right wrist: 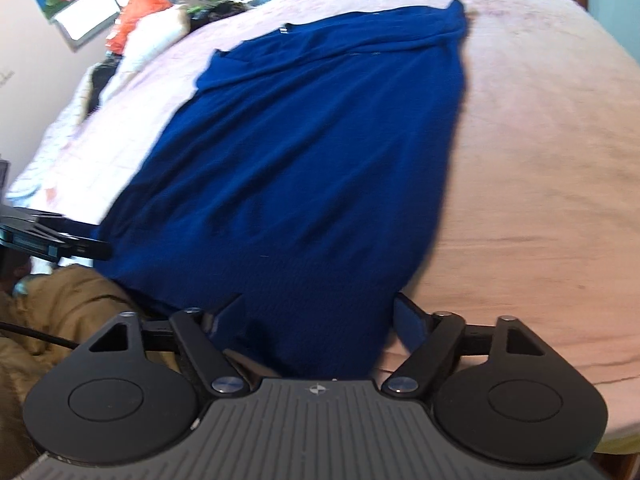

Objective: Fold small clothes
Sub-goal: 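Lower both grippers onto the sweater hem and close them on it, then lift the hem with both grippers and carry it over toward the collar, then open both grippers to lay the hem down near the collar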

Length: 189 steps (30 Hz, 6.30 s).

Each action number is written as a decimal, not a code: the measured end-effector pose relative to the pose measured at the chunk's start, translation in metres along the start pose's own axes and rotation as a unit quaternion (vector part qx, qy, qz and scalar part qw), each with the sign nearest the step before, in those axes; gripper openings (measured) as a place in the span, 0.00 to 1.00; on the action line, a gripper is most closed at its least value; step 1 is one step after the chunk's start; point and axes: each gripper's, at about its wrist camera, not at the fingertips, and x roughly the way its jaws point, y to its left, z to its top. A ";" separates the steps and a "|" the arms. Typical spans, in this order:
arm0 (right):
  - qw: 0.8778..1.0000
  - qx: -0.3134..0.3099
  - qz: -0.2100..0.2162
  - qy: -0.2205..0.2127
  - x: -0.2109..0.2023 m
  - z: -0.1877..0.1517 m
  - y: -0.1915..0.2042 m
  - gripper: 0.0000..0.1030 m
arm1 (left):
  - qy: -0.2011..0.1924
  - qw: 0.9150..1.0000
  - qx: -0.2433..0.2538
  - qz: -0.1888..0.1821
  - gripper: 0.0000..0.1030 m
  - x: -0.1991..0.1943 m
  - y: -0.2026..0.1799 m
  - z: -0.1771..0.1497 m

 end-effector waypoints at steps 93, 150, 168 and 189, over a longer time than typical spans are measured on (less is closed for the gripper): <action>0.985 0.090 -0.012 -0.145 0.078 0.174 -0.071 0.43 | -0.203 0.971 -0.093 0.088 0.08 -0.002 0.027 0.205; 0.951 0.234 -0.015 -0.202 0.193 0.326 -0.170 0.29 | -0.097 0.973 -0.186 0.091 0.11 0.130 0.107 0.367; 0.976 0.090 -0.096 -0.173 0.210 0.338 -0.124 0.51 | -0.174 0.956 -0.123 0.203 0.71 0.100 0.087 0.358; 0.975 -0.069 -0.162 -0.133 0.184 0.280 -0.060 0.84 | -0.138 0.964 -0.080 0.213 0.71 0.116 0.054 0.298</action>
